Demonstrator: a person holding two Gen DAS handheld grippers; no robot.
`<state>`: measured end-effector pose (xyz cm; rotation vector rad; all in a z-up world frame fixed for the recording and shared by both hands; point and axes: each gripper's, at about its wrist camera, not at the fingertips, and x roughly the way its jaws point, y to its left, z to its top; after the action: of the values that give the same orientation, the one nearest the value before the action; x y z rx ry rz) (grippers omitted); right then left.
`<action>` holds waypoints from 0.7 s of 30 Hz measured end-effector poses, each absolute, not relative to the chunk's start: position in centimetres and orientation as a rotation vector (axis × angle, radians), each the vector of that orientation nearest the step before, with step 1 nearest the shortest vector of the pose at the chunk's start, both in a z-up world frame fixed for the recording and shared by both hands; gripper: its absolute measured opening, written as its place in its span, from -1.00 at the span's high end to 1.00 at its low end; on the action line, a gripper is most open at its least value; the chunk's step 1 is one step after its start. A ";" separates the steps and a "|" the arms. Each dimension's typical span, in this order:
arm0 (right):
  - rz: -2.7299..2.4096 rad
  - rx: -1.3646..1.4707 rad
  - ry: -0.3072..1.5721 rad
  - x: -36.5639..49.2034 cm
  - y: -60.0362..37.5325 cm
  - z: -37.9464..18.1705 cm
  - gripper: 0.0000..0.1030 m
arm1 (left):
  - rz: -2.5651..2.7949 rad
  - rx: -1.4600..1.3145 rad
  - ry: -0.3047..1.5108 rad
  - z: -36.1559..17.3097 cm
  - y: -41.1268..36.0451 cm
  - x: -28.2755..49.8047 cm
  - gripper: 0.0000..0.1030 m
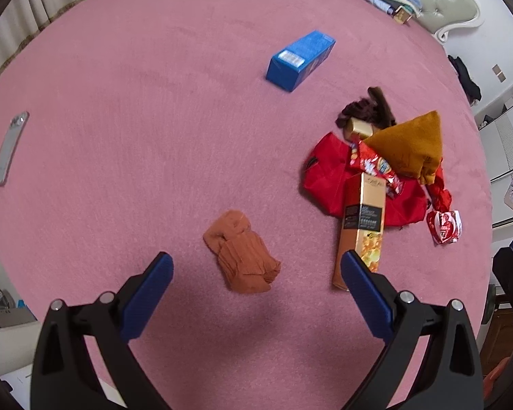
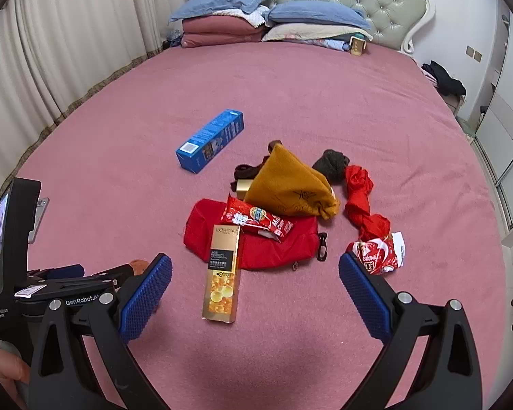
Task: Collect trash
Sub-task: 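Move both tools toward the orange sock and gold L'Oréal box, then grasp the orange sock with left tool while right tool grasps the gold box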
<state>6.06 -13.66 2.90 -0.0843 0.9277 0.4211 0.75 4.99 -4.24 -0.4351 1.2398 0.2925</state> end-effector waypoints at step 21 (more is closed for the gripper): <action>0.442 -0.123 1.070 8.5 -11.5 -3.1 -0.80 | 0.272 -0.624 1.406 -12.2 6.5 3.2 -0.22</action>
<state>8.53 -11.48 -3.14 -0.1228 1.0703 0.4418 3.16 6.47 -12.25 -0.6237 1.4063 0.2720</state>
